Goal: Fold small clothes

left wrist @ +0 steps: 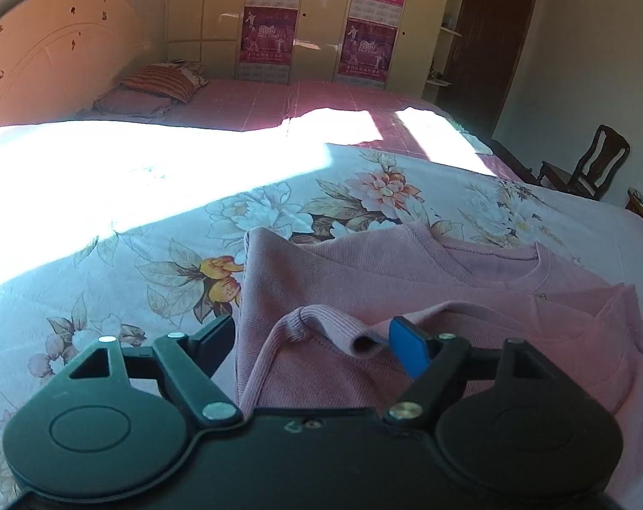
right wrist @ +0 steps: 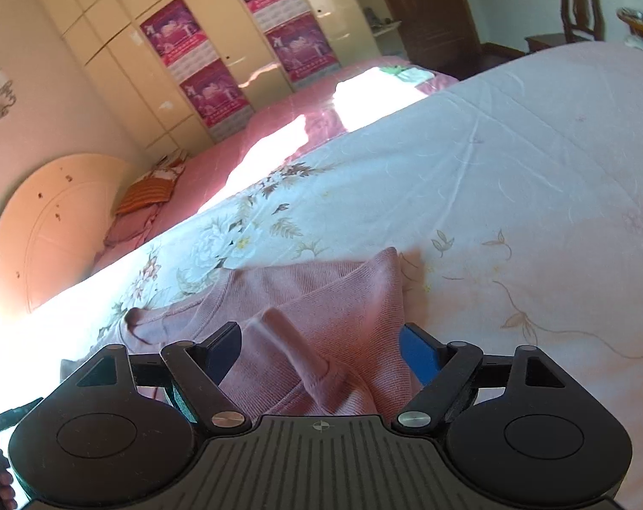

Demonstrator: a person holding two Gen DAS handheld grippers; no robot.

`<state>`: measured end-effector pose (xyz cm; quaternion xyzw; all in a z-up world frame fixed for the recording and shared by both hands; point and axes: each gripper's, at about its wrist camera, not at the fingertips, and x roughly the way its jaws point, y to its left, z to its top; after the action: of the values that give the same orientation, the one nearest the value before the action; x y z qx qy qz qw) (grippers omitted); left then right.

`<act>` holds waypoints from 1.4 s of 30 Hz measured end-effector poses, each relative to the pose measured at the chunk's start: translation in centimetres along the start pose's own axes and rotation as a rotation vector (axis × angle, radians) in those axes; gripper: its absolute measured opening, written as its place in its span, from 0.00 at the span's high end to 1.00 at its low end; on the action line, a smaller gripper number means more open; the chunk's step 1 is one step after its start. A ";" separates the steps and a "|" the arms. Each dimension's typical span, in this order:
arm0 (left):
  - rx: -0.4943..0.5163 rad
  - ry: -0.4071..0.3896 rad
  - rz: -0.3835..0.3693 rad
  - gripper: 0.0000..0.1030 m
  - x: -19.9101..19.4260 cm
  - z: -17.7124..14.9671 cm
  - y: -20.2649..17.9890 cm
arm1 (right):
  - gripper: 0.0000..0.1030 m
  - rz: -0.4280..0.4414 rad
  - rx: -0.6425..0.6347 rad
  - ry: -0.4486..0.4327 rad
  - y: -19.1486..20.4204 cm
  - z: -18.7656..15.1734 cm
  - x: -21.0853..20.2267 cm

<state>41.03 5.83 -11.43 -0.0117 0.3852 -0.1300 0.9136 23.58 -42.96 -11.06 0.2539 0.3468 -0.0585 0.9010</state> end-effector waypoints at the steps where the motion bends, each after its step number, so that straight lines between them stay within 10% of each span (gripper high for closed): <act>1: 0.023 0.009 -0.003 0.30 0.3 0.0 0.0 | 0.22 -0.003 -0.035 0.012 0.3 -0.2 0.3; 16: 0.238 0.046 -0.049 0.34 4.2 1.5 -0.9 | 0.22 -0.012 -0.182 0.102 1.7 -0.1 5.6; 25: 0.282 0.111 -0.116 0.83 7.5 1.7 -1.8 | 0.22 -0.011 -0.286 0.147 3.1 0.7 9.2; 31: 0.268 0.030 -0.109 0.92 5.4 1.4 -1.8 | 0.86 0.036 -0.358 0.203 4.0 0.2 9.1; 42: 0.068 -0.227 -0.033 0.93 2.1 4.7 -1.3 | 0.93 -0.001 -0.306 -0.088 4.6 2.7 4.7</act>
<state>45.48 3.73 -9.39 -0.0014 0.2745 -0.1559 0.9489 30.00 -39.98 -10.55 0.1108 0.3120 -0.0168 0.9434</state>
